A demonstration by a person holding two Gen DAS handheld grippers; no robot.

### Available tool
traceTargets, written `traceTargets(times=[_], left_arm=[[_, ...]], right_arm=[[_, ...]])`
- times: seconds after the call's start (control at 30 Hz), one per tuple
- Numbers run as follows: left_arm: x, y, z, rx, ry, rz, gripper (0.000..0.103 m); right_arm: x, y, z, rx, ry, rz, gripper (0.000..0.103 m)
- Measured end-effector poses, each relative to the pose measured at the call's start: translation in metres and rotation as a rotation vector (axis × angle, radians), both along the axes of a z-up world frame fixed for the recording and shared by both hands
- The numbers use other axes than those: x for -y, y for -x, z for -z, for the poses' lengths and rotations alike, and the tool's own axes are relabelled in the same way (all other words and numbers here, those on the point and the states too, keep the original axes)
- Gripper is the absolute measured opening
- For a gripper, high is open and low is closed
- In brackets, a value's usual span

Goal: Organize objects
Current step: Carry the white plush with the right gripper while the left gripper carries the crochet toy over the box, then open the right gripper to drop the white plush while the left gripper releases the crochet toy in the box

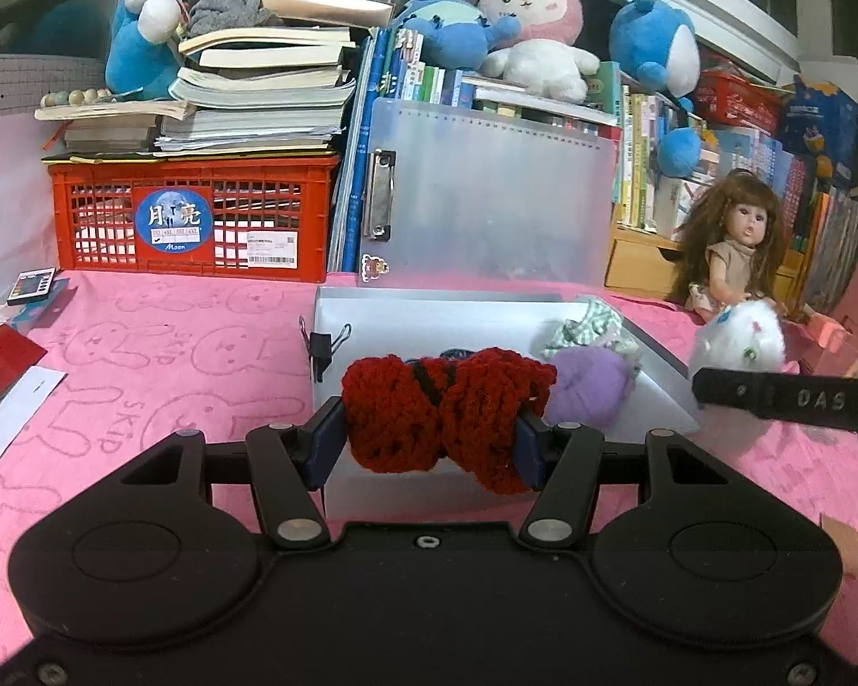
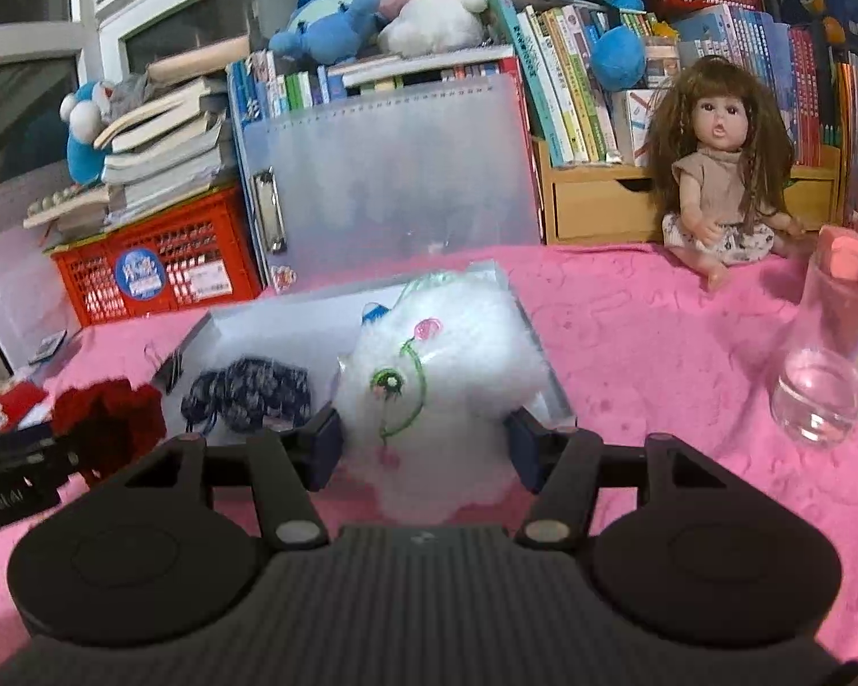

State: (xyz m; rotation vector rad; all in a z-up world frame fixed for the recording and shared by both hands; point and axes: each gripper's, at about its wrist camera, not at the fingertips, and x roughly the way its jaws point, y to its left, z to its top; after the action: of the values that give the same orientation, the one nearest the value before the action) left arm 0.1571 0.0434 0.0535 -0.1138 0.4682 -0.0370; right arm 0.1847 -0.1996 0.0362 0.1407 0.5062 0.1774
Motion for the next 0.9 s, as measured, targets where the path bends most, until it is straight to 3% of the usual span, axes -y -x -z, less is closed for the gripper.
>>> traceTargets(times=[0.23,0.63,0.9], left_arm=[[-0.001,-0.035,0.002,-0.052,0.011,-0.012,0.056],[0.012,-0.078,0.025,-0.157,0.019,-0.004,0.056],[0.014,-0.108,0.028,-0.170,-0.008,-0.039,0.056]], right_arm=[[0.004,-0.034,-0.004,-0.039,0.011,-0.014,0.062],[-0.019,-0.070,0.022,-0.140,0.070,-0.067,0.062],[-0.020,-0.092,0.022,-0.168,0.008,-0.086,0.062]])
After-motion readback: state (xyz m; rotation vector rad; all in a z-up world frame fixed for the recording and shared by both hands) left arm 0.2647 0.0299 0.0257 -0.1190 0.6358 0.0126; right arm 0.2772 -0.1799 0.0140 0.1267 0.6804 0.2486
